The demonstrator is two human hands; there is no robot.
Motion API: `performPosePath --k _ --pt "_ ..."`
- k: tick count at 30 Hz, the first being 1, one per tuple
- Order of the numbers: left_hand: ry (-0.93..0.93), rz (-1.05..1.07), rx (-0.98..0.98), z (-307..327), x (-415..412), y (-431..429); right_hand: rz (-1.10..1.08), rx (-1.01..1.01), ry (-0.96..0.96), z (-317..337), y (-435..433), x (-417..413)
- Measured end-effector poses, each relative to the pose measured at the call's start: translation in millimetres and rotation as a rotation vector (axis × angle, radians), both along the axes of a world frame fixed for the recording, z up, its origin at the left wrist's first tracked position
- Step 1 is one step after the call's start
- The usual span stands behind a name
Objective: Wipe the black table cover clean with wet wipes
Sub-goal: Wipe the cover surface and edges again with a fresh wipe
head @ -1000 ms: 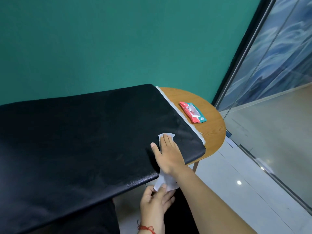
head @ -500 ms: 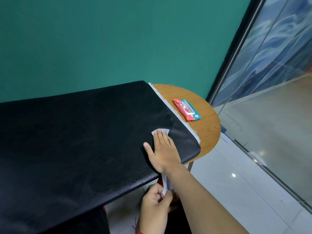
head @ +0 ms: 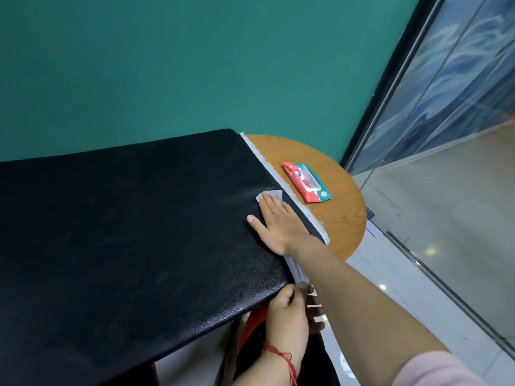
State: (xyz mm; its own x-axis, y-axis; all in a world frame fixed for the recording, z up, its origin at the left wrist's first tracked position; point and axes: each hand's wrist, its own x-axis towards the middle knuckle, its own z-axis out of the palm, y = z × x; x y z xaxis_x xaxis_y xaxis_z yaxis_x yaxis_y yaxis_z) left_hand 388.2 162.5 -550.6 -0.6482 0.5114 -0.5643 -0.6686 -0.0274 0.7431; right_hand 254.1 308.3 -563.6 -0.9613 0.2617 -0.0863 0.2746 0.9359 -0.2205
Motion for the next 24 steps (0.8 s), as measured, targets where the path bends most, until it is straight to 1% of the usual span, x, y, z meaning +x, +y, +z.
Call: performPosePath --k 5,9,12,15,21,24 --pt "-0.019 0.082 -0.009 4 -16 25 0.001 0.012 -0.002 3 27 -39" --pt "0.088 0.122 -0.126 4 -37 44 0.013 0.007 -0.005 5 41 -60" --pt "0.122 0.047 -0.171 11 -39 54 0.029 0.017 0.008 4 48 -65" --pt "0.073 0.01 -0.156 14 -35 53 0.05 0.023 0.021 3 48 -55" --pt "0.047 -0.121 -0.134 7 -17 38 0.064 0.048 0.004 2 50 -17" --pt "0.084 -0.222 -0.162 1 -7 27 0.048 0.046 0.008 3 47 9"
